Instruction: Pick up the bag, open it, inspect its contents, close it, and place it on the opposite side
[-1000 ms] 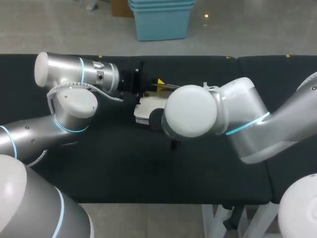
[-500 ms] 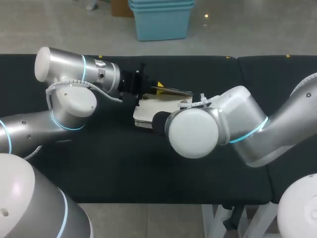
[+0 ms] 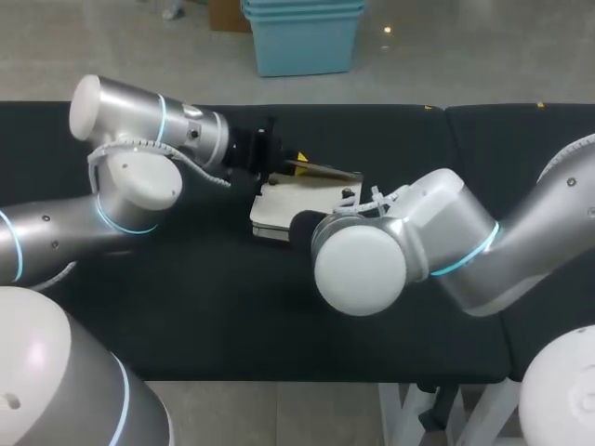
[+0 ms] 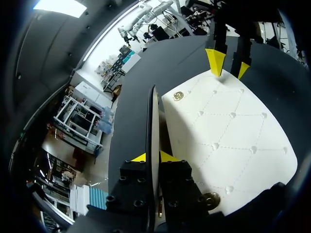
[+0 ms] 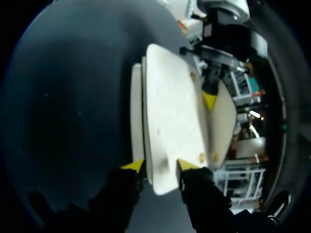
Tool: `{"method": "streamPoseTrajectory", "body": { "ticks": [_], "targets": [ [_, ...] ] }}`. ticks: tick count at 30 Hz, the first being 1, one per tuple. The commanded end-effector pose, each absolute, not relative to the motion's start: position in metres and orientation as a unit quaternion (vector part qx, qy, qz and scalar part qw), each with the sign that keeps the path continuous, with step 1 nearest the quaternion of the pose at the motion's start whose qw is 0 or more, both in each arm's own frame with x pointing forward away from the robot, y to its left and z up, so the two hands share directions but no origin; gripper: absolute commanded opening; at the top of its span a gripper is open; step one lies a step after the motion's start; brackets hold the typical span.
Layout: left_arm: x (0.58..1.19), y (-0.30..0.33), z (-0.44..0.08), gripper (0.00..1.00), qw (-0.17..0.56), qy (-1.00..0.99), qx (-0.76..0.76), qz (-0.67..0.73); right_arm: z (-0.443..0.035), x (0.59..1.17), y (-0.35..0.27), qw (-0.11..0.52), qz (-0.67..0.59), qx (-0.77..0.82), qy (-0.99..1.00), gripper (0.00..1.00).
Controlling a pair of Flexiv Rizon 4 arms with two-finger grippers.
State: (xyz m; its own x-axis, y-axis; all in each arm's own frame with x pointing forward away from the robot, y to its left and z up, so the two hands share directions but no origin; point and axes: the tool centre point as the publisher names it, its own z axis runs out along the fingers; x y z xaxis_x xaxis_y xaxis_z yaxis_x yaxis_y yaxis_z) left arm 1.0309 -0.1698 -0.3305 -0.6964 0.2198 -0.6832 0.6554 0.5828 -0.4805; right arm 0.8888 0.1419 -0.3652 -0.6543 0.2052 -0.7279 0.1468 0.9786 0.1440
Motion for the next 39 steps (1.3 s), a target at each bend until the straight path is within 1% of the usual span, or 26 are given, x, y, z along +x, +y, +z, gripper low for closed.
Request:
{"method": "streamPoseTrajectory", "body": {
  "ticks": [1,4,5,7,9,10,11,19,30,36,37,38,39],
  "targets": [
    [1.035,-0.172,-0.330,0.00,0.285,0.843,0.262,-0.373,-0.371,0.890,0.146,0.412,0.038,0.094,0.905,0.37],
    [1.035,-0.173,-0.331,0.00,0.283,0.845,0.263,-0.371,-0.371,0.890,0.147,0.415,0.039,0.089,0.904,0.35],
    [1.035,-0.173,-0.332,0.00,0.282,0.845,0.263,-0.371,-0.372,0.890,0.147,0.416,0.039,0.088,0.904,0.29],
    [1.035,-0.173,-0.332,0.00,0.280,0.846,0.265,-0.370,-0.372,0.890,0.147,0.416,0.039,0.087,0.904,0.24],
    [1.035,-0.174,-0.332,0.00,0.279,0.846,0.265,-0.369,-0.373,0.890,0.147,0.416,0.038,0.085,0.904,0.15],
    [1.035,-0.174,-0.332,0.00,0.279,0.846,0.266,-0.369,-0.373,0.890,0.147,0.417,0.037,0.084,0.904,0.12],
    [1.035,-0.174,-0.332,0.00,0.278,0.846,0.266,-0.369,-0.373,0.890,0.147,0.418,0.035,0.083,0.904,0.00],
    [1.031,-0.171,-0.335,0.00,0.280,0.841,0.275,-0.372,-0.375,0.890,0.147,0.423,0.022,0.079,0.903,0.00],
    [1.006,-0.165,-0.343,0.00,0.316,0.798,0.343,-0.382,-0.375,0.890,0.147,0.423,0.022,0.079,0.903,0.00],
    [1.000,-0.162,-0.342,0.00,0.317,0.797,0.345,-0.381,-0.375,0.890,0.147,0.423,0.022,0.079,0.903,0.00],
    [1.000,-0.161,-0.341,0.12,0.318,0.800,0.338,-0.380,-0.375,0.890,0.147,0.423,0.022,0.079,0.903,0.00],
    [1.000,-0.160,-0.339,0.39,0.313,0.802,0.334,-0.383,-0.375,0.890,0.147,0.423,0.022,0.079,0.903,0.00],
    [1.001,-0.159,-0.335,0.47,0.311,0.805,0.329,-0.384,-0.375,0.890,0.147,0.423,0.022,0.079,0.903,0.00]
  ]
}}
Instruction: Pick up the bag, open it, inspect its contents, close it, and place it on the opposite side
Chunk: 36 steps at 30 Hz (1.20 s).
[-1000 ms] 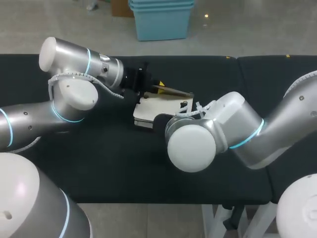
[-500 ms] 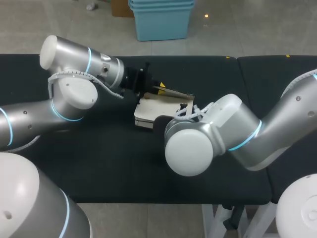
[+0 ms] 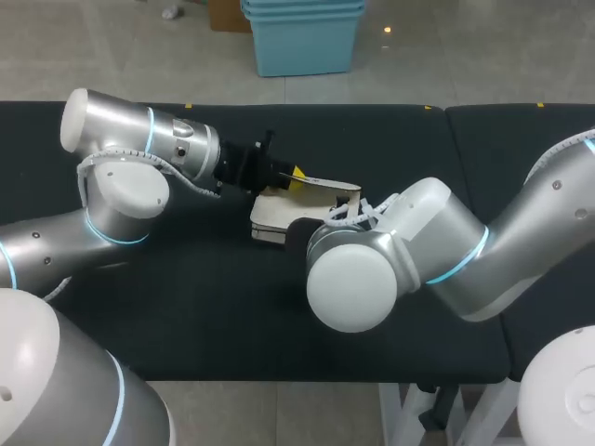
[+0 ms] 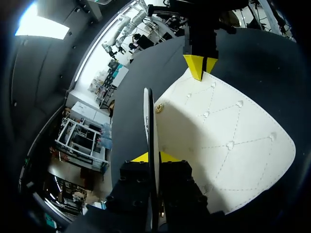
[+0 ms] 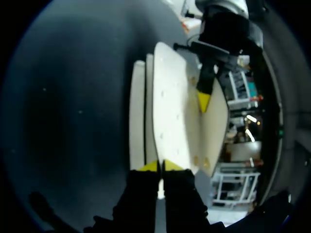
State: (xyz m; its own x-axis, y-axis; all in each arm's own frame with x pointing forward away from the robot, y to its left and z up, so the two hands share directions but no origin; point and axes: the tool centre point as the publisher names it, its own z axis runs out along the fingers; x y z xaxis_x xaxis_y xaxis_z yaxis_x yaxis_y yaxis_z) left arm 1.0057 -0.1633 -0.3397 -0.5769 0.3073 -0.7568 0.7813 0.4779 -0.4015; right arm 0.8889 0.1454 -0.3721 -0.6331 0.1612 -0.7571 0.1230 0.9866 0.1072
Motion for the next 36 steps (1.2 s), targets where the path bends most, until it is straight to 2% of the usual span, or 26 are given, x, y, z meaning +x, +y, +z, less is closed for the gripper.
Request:
{"method": "streamPoseTrajectory", "body": {
  "ticks": [1,2,3,7,9,13,15,16,36],
  "targets": [
    [1.002,-0.159,-0.333,0.53,0.311,0.808,0.320,-0.386,-0.375,0.890,0.147,0.423,0.022,0.079,0.903,0.00],
    [1.002,-0.158,-0.330,0.64,0.303,0.809,0.317,-0.392,-0.375,0.890,0.147,0.423,0.022,0.079,0.903,0.00],
    [1.003,-0.157,-0.327,0.68,0.299,0.811,0.311,-0.395,-0.375,0.890,0.147,0.423,0.022,0.079,0.903,0.00],
    [1.005,-0.154,-0.317,0.59,0.293,0.815,0.298,-0.400,-0.375,0.890,0.147,0.423,0.022,0.079,0.903,0.00],
    [1.005,-0.153,-0.313,0.47,0.292,0.814,0.299,-0.403,-0.375,0.890,0.147,0.423,0.022,0.079,0.903,0.00],
    [1.005,-0.153,-0.310,0.33,0.296,0.814,0.301,-0.400,-0.375,0.890,0.147,0.423,0.022,0.079,0.903,0.00],
    [1.006,-0.154,-0.312,0.02,0.297,0.814,0.301,-0.398,-0.375,0.890,0.147,0.423,0.022,0.079,0.903,0.00],
    [1.006,-0.154,-0.313,0.00,0.296,0.814,0.302,-0.398,-0.375,0.890,0.147,0.423,0.022,0.079,0.903,0.00],
    [0.982,-0.143,-0.347,0.00,0.309,0.793,0.356,-0.386,-0.375,0.890,0.147,0.423,0.022,0.079,0.903,0.00]
  ]
}}
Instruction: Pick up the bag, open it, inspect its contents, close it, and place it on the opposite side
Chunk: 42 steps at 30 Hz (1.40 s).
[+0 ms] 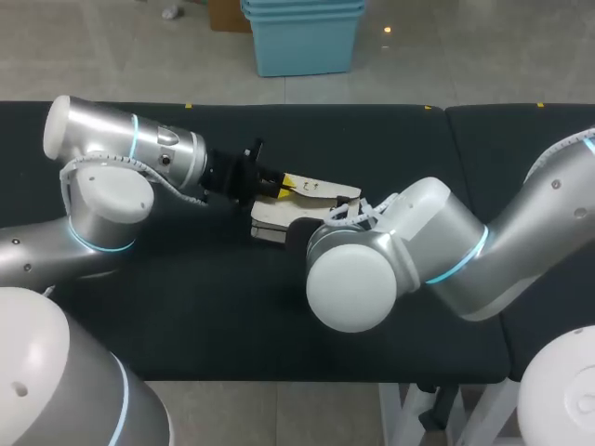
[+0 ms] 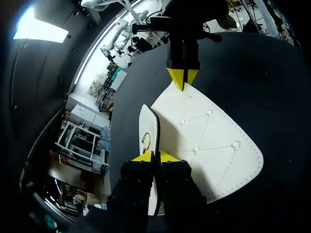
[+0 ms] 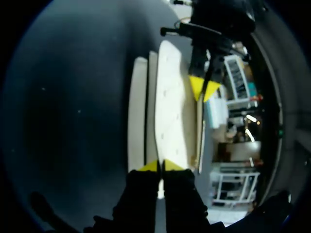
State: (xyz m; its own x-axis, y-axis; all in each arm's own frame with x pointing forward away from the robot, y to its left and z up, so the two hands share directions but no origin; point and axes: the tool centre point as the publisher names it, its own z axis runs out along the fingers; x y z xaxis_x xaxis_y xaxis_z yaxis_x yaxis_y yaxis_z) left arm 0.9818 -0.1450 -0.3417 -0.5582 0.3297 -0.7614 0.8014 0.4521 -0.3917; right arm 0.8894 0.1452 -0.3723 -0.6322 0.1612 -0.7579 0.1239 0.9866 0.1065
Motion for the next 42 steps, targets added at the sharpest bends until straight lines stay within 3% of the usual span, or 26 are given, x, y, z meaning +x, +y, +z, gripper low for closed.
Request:
{"method": "streamPoseTrajectory", "body": {
  "ticks": [1,16,17,19,21,24,28,31,42],
  "targets": [
    [0.981,-0.142,-0.348,0.00,0.307,0.793,0.359,-0.385,-0.375,0.890,0.147,0.423,0.022,0.079,0.903,0.00],
    [0.974,-0.136,-0.354,0.00,0.307,0.784,0.390,-0.373,-0.375,0.890,0.147,0.423,0.022,0.079,0.903,0.00],
    [0.974,-0.136,-0.354,0.11,0.308,0.784,0.389,-0.374,-0.375,0.890,0.147,0.423,0.022,0.079,0.903,0.00],
    [0.976,-0.137,-0.352,0.41,0.311,0.783,0.383,-0.380,-0.375,0.890,0.147,0.423,0.022,0.079,0.903,0.00],
    [0.978,-0.138,-0.349,0.53,0.315,0.781,0.375,-0.388,-0.375,0.890,0.147,0.423,0.022,0.079,0.903,0.00],
    [0.980,-0.140,-0.342,0.45,0.317,0.779,0.369,-0.395,-0.375,0.890,0.147,0.423,0.022,0.079,0.903,0.00],
    [0.983,-0.143,-0.336,0.12,0.316,0.778,0.366,-0.401,-0.375,0.890,0.147,0.423,0.022,0.079,0.903,0.00],
    [0.981,-0.145,-0.333,0.00,0.312,0.776,0.373,-0.401,-0.375,0.890,0.147,0.423,0.022,0.079,0.903,0.00],
    [0.972,-0.141,-0.352,0.00,0.297,0.780,0.393,-0.387,-0.375,0.890,0.147,0.423,0.022,0.079,0.903,0.00]
  ]
}}
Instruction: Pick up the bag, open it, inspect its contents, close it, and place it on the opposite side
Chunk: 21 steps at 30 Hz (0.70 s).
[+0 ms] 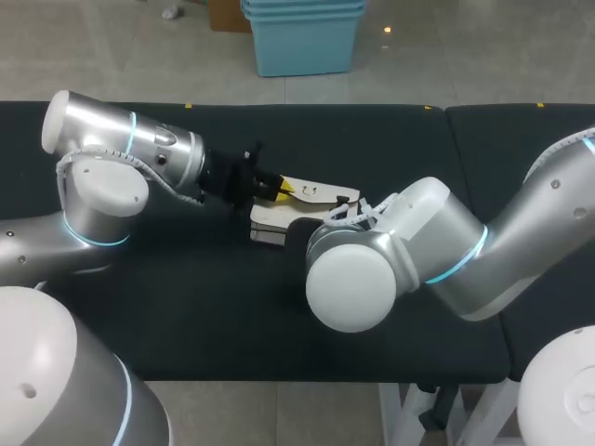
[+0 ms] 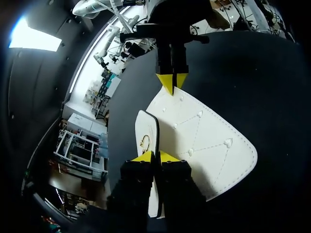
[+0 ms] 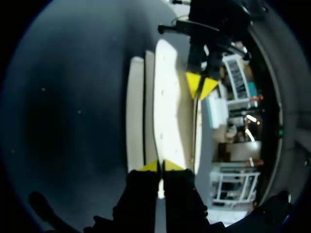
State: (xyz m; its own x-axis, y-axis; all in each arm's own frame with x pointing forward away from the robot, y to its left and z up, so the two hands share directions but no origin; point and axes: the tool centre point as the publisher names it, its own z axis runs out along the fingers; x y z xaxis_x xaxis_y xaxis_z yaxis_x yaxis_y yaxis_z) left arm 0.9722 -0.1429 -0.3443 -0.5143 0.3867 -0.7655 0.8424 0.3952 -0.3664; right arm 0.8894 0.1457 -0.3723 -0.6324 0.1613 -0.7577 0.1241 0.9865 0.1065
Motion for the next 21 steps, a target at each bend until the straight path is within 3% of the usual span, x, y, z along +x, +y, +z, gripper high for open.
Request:
{"method": "streamPoseTrajectory", "body": {
  "ticks": [1,21],
  "targets": [
    [0.970,-0.140,-0.355,0.00,0.292,0.781,0.392,-0.389,-0.375,0.890,0.147,0.423,0.022,0.079,0.903,0.00],
    [0.968,-0.141,-0.368,0.00,0.304,0.781,0.394,-0.376,-0.375,0.890,0.147,0.423,0.022,0.079,0.903,0.00]
  ]
}}
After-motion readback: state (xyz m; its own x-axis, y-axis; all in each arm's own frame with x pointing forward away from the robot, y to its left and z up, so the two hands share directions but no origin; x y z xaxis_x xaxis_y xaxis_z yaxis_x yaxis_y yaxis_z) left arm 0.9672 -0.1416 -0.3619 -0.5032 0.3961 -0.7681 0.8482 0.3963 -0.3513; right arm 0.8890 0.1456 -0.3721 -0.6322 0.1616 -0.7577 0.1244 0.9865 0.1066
